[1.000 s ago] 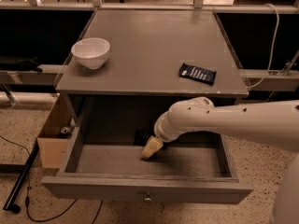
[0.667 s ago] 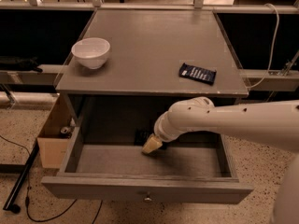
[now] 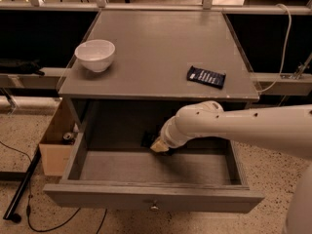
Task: Pick rxbar chocolate from top drawer and place on counter
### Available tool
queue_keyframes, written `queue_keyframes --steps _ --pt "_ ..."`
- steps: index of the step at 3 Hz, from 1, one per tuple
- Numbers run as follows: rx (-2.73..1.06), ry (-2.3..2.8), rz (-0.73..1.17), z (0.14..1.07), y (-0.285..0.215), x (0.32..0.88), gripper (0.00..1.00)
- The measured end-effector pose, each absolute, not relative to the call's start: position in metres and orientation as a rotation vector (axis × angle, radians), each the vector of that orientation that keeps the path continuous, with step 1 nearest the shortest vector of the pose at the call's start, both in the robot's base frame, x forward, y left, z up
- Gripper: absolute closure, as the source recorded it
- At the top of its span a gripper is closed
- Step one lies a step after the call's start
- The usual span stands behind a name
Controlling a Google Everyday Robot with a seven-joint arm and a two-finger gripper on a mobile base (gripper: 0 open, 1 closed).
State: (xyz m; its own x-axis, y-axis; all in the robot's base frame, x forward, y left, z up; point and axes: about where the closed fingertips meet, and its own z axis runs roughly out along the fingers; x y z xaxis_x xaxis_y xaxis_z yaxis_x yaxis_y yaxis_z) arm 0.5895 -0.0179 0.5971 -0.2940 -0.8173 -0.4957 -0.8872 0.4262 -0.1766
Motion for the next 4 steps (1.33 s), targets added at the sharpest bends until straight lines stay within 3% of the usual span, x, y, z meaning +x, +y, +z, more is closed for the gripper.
queue_keyframes --steps 1,3,4 --pt "-1.436 2.165 0.178 0.597 -0.018 0.589 1.00" --pt "-1.454 2.209 0.164 0.599 -0.016 0.580 1.00" --pt "-1.448 2.228 0.092 0.624 -0.017 0.544 1.00"
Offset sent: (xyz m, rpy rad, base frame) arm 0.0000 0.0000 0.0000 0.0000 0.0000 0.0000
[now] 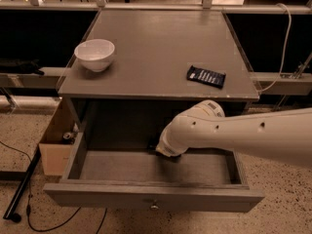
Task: Pick rxbar chocolate from top drawer and place on counter
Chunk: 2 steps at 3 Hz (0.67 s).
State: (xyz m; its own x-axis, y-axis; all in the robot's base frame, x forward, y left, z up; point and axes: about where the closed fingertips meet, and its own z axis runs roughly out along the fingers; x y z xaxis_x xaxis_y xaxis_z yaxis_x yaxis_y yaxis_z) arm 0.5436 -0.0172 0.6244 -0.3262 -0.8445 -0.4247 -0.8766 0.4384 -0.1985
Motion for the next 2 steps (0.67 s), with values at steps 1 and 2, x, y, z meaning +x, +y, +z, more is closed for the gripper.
queue_keyframes --steps 1,2 --pt "-1.431 2.223 0.040 0.643 -0.022 0.518 1.00" --pt "-1.419 2.209 0.000 0.660 -0.023 0.511 0.97"
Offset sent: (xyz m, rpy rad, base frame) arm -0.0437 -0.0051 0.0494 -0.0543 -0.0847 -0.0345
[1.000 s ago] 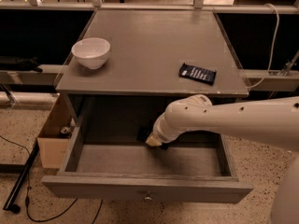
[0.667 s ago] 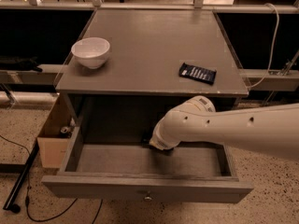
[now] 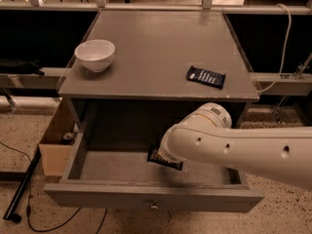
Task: Pick rxbar chocolate from top drawer and place on counter
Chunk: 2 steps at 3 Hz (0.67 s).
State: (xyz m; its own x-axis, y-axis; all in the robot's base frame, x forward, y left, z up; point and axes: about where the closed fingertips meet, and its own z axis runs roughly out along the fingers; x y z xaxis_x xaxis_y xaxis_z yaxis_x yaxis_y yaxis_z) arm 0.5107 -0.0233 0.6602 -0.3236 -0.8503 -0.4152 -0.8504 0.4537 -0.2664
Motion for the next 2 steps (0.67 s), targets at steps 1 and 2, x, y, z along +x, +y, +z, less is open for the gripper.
queue_keyframes --steps 1,2 --pt "-1.419 2.209 0.000 0.6602 -0.0233 0.5107 0.74" --pt "-1.419 2.209 0.000 0.6602 -0.0233 0.5107 0.51"
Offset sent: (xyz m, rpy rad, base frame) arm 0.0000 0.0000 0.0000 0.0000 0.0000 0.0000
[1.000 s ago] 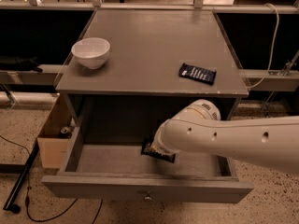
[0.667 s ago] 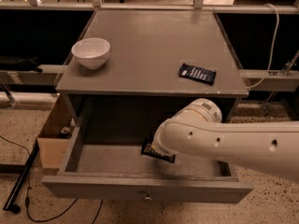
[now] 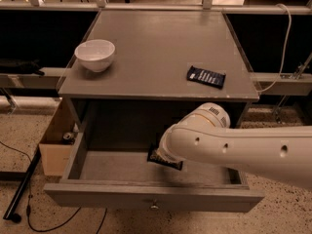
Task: Pick rxbar chocolate from top drawer and place on counter
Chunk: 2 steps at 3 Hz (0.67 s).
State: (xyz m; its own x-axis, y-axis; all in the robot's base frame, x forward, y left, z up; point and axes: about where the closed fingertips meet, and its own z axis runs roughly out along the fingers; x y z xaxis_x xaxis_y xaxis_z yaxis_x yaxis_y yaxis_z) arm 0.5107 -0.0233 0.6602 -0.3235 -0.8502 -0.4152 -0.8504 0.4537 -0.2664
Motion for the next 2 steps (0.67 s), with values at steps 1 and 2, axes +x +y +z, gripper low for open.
queue_keyframes --steps 1,2 --pt "-1.419 2.209 0.000 0.6603 -0.0233 0.5107 0.27" --pt "-1.411 2.217 0.003 0.6587 -0.0263 0.5120 0.00"
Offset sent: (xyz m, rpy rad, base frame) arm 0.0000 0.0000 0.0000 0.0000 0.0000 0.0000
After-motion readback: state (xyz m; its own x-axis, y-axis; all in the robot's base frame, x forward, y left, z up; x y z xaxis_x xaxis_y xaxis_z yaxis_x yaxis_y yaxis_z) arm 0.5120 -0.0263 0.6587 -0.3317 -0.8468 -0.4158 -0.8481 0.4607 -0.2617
